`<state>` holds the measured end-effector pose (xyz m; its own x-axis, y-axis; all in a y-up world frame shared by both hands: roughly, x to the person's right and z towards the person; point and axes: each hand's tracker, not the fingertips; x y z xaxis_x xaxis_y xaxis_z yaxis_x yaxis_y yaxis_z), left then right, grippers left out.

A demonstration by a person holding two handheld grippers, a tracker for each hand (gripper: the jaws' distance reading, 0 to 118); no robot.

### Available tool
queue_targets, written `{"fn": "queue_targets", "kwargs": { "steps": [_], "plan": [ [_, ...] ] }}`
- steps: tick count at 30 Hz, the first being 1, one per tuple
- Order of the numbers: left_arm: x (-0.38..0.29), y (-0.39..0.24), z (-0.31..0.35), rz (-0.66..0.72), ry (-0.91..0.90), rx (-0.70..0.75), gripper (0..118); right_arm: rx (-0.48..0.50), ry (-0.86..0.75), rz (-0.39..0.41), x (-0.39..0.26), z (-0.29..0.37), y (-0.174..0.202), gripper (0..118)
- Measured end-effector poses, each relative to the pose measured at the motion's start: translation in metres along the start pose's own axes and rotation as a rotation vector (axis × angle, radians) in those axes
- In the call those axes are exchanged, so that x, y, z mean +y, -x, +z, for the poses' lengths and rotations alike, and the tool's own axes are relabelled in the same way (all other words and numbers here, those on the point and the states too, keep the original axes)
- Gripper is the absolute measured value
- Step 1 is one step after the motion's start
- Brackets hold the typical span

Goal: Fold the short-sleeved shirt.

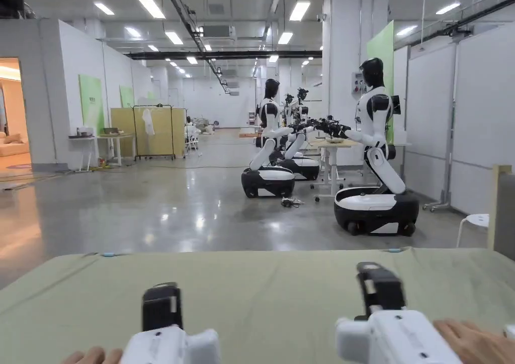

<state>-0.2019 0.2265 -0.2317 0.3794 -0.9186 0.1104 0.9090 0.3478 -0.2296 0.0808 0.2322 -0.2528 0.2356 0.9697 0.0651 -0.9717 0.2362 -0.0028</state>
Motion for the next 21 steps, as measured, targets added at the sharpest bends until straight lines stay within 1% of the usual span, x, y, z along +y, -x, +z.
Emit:
{"fn": "queue_targets", "kwargs": {
  "steps": [1, 2, 3, 4, 5, 6, 7, 8, 9, 11, 12, 14, 16, 19, 21],
  "plan": [
    [-0.003, 0.021, 0.004, 0.285, 0.012, -0.090, 118, 0.000, 0.050, -0.289, -0.002, 0.000, -0.019, 94],
    [-0.010, 0.043, 0.010, 0.610, -0.022, -0.182, 118, 0.020, 0.100, -0.604, -0.007, 0.001, -0.042, 95],
    [-0.021, 0.059, 0.011, 0.913, -0.089, -0.275, 118, 0.087, 0.122, -0.865, -0.013, 0.001, -0.061, 95],
    [-0.032, 0.067, 0.010, 1.115, -0.161, -0.291, 118, 0.153, 0.112, -1.052, -0.020, -0.001, -0.074, 95],
    [-0.037, 0.071, 0.008, 1.226, -0.234, -0.303, 118, 0.164, 0.097, -1.157, -0.024, 0.000, -0.077, 95],
    [-0.034, 0.072, 0.006, 1.280, -0.301, -0.252, 118, 0.139, 0.092, -1.251, -0.024, 0.002, -0.078, 95],
    [-0.031, 0.072, 0.006, 1.275, -0.315, -0.175, 118, 0.075, 0.106, -1.264, -0.020, 0.005, -0.075, 95],
    [-0.024, 0.074, 0.006, 1.262, -0.288, -0.104, 118, 0.017, 0.138, -1.270, -0.017, 0.007, -0.073, 95],
    [-0.020, 0.074, 0.005, 1.261, -0.274, -0.058, 118, -0.002, 0.133, -1.273, -0.014, 0.008, -0.071, 95],
    [-0.006, 0.072, 0.003, 1.245, -0.281, -0.096, 118, 0.017, 0.108, -1.292, -0.011, 0.008, -0.070, 95],
    [-0.005, 0.073, 0.003, 1.238, -0.284, -0.120, 118, 0.061, 0.111, -1.305, -0.007, 0.005, -0.066, 95],
    [0.000, 0.074, 0.003, 1.236, -0.267, -0.126, 118, 0.084, 0.102, -1.326, -0.006, 0.003, -0.065, 95],
    [-0.002, 0.075, 0.005, 1.247, -0.259, -0.097, 118, 0.082, 0.101, -1.312, -0.002, 0.002, -0.064, 95],
    [-0.007, 0.080, 0.007, 1.250, -0.264, -0.092, 118, 0.077, 0.086, -1.276, -0.001, 0.002, -0.065, 95],
    [-0.006, 0.082, 0.008, 1.204, -0.266, -0.075, 118, 0.066, 0.086, -1.258, 0.002, 0.003, -0.065, 95]
  ]
}}
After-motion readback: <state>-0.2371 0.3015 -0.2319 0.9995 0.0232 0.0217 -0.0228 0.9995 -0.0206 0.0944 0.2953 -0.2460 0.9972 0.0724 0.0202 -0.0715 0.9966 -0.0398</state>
